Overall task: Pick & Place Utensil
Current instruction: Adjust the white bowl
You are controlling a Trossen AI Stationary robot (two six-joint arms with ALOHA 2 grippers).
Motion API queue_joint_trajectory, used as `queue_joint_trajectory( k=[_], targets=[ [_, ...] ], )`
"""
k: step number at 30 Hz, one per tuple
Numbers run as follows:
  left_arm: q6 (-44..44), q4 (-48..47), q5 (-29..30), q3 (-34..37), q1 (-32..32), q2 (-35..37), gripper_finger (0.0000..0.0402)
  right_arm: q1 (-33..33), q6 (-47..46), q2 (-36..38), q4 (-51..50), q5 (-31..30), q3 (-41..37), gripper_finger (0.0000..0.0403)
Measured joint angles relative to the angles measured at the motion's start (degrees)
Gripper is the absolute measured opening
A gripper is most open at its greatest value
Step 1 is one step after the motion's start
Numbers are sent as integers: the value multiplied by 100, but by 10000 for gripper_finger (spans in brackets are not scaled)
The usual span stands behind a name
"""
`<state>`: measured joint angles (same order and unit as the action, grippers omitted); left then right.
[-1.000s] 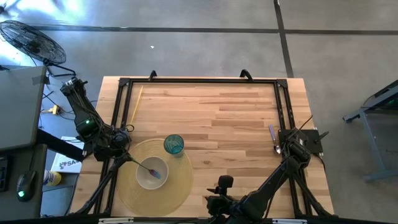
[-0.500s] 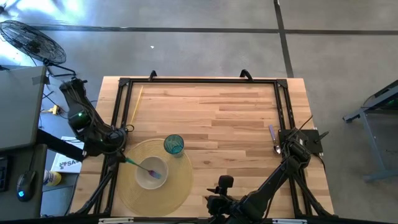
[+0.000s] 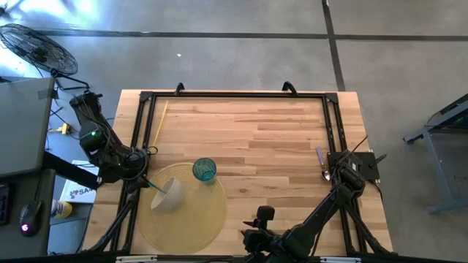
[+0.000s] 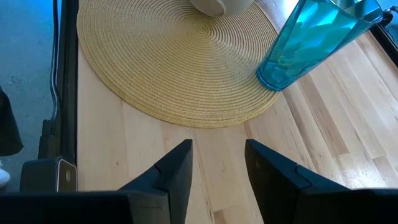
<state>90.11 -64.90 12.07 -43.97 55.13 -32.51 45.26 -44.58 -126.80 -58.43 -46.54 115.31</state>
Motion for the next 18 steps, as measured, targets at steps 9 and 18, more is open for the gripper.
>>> queue_joint_trajectory(
  k=[9, 18],
  targets=[
    [-8, 0, 395, 0, 0, -2, 124, -1, 2, 0, 0, 0, 0, 141],
    [-328, 155, 679, 9, 0, -645, 124, -1, 4, 0, 0, 0, 0, 141]
  ],
)
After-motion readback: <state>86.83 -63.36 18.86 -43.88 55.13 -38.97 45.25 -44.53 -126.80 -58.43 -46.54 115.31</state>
